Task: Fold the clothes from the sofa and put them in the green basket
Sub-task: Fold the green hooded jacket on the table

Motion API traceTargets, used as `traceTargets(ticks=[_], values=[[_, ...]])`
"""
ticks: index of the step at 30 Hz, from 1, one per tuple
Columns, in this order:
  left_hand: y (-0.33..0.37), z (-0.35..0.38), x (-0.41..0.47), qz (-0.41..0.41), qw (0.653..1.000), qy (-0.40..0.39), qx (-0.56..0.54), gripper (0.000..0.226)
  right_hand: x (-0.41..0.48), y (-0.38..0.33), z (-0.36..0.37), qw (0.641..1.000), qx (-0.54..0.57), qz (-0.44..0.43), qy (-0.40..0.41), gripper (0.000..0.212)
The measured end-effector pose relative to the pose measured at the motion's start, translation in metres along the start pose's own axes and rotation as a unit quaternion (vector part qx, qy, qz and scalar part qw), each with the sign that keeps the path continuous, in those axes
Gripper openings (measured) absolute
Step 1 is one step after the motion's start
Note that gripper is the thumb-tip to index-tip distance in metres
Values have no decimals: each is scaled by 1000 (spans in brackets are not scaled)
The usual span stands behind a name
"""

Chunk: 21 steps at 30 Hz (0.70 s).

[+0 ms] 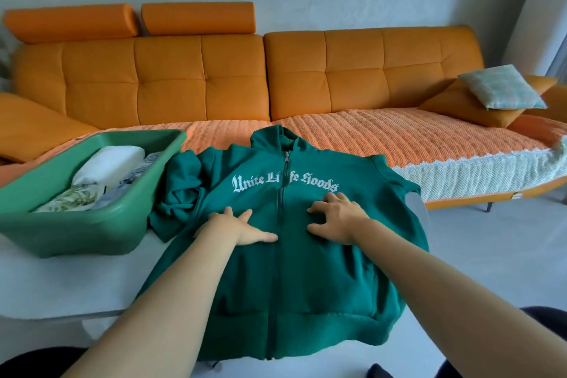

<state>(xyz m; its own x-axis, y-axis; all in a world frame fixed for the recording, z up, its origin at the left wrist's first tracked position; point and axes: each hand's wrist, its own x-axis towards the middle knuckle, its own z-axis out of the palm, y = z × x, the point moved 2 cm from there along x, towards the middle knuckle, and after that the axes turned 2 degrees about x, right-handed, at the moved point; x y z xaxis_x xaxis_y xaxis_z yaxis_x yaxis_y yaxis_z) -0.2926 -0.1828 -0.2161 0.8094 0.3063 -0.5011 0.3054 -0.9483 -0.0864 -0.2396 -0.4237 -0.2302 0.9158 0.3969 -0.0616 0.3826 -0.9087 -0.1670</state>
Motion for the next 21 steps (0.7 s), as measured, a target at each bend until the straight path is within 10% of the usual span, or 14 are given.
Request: traceTargets(ticks=[9,15,21], values=[[-8,-53,-1,40,998,0,52,85,29,-9,-29,999,-43,12,-12,38],[6,-85,57,129,972,197,28,35,101,-23,-37,1000,6,6,-16,46],[49,-124,145,196,946,258,-25,40,195,-17,-37,1000,24,5,-13,52]])
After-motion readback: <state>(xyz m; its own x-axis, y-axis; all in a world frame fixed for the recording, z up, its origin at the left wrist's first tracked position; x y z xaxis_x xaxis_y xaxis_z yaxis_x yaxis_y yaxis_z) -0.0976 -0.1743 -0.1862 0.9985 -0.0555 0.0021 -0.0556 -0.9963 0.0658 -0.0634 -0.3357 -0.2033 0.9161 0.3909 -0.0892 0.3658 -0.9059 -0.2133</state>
